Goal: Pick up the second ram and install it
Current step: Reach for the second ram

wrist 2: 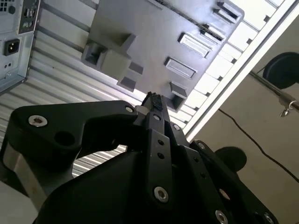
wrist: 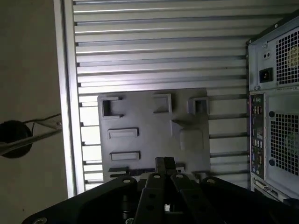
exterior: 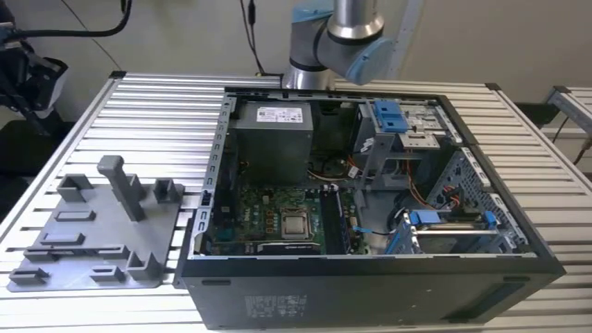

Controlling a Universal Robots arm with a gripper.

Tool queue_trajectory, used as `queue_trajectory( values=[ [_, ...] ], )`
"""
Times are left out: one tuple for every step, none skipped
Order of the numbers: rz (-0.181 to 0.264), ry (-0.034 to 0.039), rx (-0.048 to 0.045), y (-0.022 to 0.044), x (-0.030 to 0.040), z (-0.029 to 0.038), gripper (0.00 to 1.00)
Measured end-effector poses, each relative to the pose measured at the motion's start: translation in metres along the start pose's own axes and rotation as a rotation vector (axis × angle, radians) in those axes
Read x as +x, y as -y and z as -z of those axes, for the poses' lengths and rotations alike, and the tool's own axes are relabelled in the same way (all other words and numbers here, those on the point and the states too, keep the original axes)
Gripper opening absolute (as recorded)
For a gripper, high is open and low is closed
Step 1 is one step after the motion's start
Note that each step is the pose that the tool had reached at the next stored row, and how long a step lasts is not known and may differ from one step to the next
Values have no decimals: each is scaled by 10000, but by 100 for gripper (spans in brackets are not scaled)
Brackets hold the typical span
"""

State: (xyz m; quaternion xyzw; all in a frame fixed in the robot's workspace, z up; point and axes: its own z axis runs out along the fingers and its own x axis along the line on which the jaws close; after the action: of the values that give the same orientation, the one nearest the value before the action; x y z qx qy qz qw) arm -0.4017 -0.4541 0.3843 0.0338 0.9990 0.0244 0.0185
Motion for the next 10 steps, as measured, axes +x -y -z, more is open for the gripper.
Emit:
queue_trajectory(
  values=[
    [-2, -42, 4, 30, 2, -5, 11],
    [-4, -82, 6, 60, 5, -11, 11],
    [-6, -119, 8, 89, 10, -18, 11],
    [-6, -148, 10, 117, 19, -25, 11],
    [-7, -161, 11, 142, 29, -31, 11],
    [-7, -163, 12, 170, 40, -36, 11],
    [-8, -164, 11, 196, 49, -42, 11],
    [-8, -164, 11, 222, 56, -51, 11],
    [-8, -163, 11, 244, 62, -59, 11],
    [-7, -164, 11, 267, 65, -68, 11]
  ],
)
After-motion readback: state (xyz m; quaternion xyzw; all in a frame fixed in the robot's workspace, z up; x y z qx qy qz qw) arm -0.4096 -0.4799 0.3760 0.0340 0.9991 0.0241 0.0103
